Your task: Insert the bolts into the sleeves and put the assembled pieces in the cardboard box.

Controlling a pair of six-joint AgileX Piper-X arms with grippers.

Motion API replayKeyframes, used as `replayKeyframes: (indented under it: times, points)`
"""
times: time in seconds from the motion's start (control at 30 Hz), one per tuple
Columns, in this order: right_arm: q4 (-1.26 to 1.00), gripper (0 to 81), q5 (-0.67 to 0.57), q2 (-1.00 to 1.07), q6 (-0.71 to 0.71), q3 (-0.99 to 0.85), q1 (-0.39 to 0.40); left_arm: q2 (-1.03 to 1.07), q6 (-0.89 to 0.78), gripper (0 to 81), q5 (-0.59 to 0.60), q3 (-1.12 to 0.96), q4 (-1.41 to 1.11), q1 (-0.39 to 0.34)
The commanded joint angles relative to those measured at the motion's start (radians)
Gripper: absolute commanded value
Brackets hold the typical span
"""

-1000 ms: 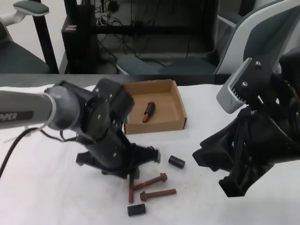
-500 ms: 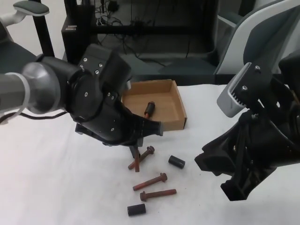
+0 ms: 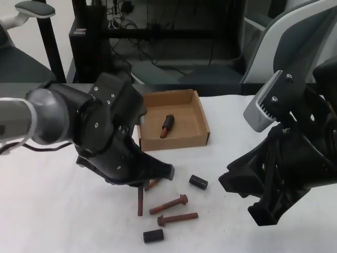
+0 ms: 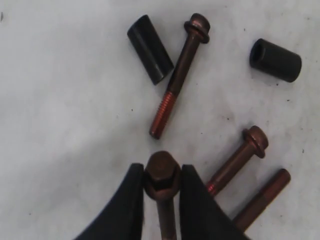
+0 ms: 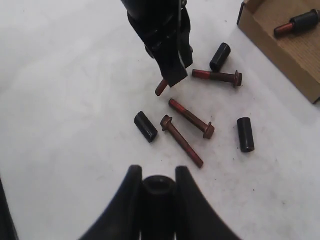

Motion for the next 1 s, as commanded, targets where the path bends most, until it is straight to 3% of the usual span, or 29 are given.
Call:
replayKeyframes:
  times: [0.0, 0.67, 0.73, 0.9, 0.97]
  points:
    - [-0.005, 0.6, -0.014, -0.014, -0.008, -0.004, -0.005, 0.038, 0.010, 1.7, 0.011, 0.001, -0.005, -0.003]
    - [-0.005, 0.6, -0.014, -0.014, -0.008, -0.004, -0.005, 0.137, 0.006, 0.1, 0.070, -0.004, 0.051, -0.003]
    - [-0.004, 0.6, -0.012, -0.014, -0.008, -0.004, -0.005, 0.135, 0.006, 9.4, 0.083, -0.004, 0.051, -0.003]
    - [-0.004, 0.6, -0.006, -0.014, -0.008, -0.004, -0.005, 0.123, -0.030, 48.4, 0.086, -0.004, 0.084, -0.003]
    - [-0.004, 0.6, -0.006, -0.014, -0.008, -0.004, -0.005, 0.120, -0.050, 54.3, 0.089, -0.004, 0.119, -0.003]
